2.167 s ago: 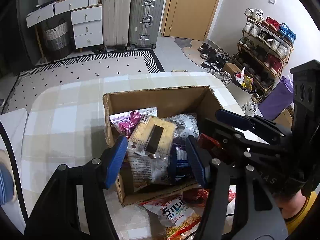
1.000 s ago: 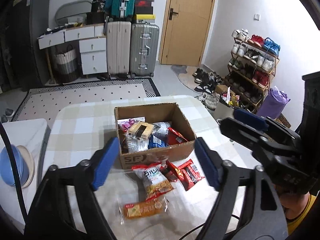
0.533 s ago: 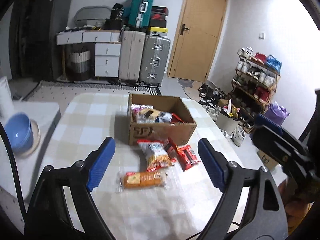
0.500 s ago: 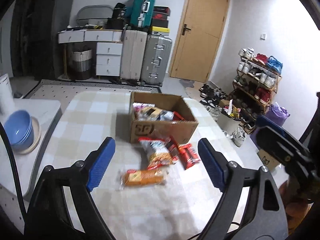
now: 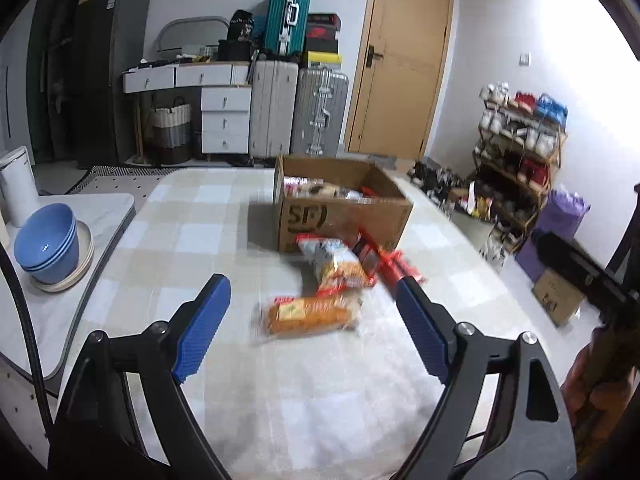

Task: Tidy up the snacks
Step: 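Withdraw both grippers from the box toward the bread loaf and chip bags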

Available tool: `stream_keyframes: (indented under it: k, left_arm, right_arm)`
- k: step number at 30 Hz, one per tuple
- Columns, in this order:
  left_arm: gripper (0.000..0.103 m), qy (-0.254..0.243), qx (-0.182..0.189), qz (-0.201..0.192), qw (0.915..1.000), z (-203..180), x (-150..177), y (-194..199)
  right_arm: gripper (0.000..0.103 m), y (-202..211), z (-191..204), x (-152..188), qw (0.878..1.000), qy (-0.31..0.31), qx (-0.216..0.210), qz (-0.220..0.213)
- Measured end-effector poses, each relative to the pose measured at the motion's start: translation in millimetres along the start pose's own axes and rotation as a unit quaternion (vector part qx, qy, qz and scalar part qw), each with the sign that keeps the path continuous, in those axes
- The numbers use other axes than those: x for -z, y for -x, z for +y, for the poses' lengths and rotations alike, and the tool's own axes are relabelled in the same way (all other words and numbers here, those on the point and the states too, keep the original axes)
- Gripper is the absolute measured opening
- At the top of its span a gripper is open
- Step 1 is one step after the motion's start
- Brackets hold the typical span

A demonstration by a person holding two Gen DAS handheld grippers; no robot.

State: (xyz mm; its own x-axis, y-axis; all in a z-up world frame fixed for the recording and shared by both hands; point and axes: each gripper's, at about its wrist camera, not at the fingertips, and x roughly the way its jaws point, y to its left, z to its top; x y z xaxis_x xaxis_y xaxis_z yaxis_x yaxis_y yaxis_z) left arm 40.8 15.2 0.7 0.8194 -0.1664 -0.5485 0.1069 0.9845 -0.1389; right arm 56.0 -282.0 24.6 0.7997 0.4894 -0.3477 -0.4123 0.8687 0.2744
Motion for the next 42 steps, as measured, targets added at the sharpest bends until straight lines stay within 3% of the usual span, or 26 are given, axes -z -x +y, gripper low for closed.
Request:
stream_keyframes:
  k: [5,9,17,28,36,42]
  left_arm:
    - [0.084,0.000,0.003,0.045,0.9990,-2.9,23.9,-27.7]
    - [0.084,0.008,0.005,0.079,0.9968,-4.0,35.3,-54.4]
    - [0.087,0.011,0.000,0.133,0.9911,-2.4,52.3,-100.9]
    - [0.088,0.025,-0.009,0.168,0.9855,11.0,40.3,-163.5]
    - [0.088,-0.034,0.056,0.184,0.9808,13.3,10.9,-198.8]
    - [0.088,-0.103,0.107,0.224,0.9633,11.1,0.5,-230.6]
  right_arm:
    - [0.098,-5.6,-5.9,21.0,1.000,-0.007,0.012,0.010]
    - [0.099,-20.4,-11.1,33.1,0.999,-0.016,0.019,0.044]
    - [0.101,-34.9,-29.6,48.5,0.996,-0.043,0.025,0.070]
    - [0.101,-59.9,-43.5,58.3,0.994,-0.052,0.020,0.094]
    - [0.101,-69.3,-53.1,59.1,0.993,-0.056,0.014,0.099]
    - [0.101,-70.8,-55.7,61.1,0.993,-0.062,0.007,0.102]
